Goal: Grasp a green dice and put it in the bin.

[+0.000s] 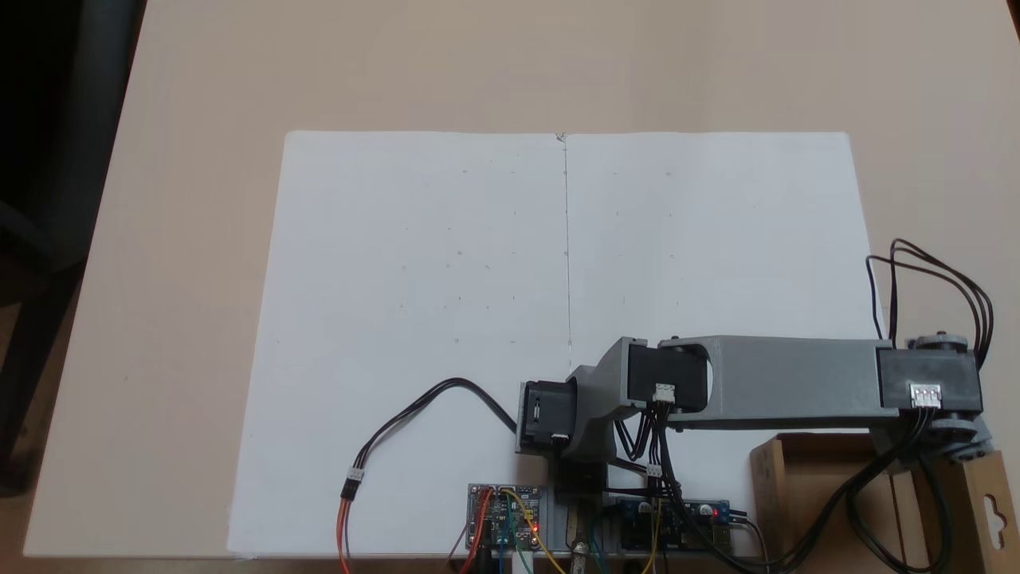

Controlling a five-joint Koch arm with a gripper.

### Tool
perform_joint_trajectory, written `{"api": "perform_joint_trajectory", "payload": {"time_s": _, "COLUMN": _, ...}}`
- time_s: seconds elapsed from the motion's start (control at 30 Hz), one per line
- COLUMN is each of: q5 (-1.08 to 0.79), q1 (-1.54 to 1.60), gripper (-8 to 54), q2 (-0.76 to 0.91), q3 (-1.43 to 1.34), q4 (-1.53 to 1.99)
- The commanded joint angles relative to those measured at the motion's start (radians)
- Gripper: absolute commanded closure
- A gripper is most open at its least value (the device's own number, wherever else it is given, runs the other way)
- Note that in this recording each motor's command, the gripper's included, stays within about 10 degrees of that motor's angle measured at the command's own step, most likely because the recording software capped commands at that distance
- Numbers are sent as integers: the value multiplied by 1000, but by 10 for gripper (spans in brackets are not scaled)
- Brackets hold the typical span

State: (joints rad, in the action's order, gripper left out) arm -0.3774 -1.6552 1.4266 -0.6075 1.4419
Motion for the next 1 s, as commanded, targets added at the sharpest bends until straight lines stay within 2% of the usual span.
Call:
{"api": "perform_joint_trajectory", "payload": {"time_s": 0.0, "q5": -103, "q1": -52, "gripper": 338, "q2": -2, "q3": 52, "q4": -55}}
{"api": "perform_joint_trajectory", "payload": {"time_s": 0.27, "q5": -138, "q1": -146, "gripper": 338, "q2": -18, "q3": -192, "q4": -193}}
{"api": "perform_joint_trajectory", "payload": {"time_s": 0.33, "q5": -137, "q1": -147, "gripper": 275, "q2": -18, "q3": -230, "q4": -190}}
{"api": "perform_joint_trajectory", "payload": {"time_s": 0.4, "q5": -133, "q1": -146, "gripper": 148, "q2": -18, "q3": -256, "q4": -193}}
{"api": "perform_joint_trajectory", "payload": {"time_s": 0.5, "q5": -124, "q1": -140, "gripper": 98, "q2": -17, "q3": -267, "q4": -193}}
{"api": "perform_joint_trajectory", "payload": {"time_s": 0.67, "q5": -86, "q1": -129, "gripper": 93, "q2": -8, "q3": -267, "q4": -222}}
{"api": "perform_joint_trajectory", "payload": {"time_s": 0.97, "q5": 178, "q1": -23, "gripper": 92, "q2": 71, "q3": -150, "q4": -339}}
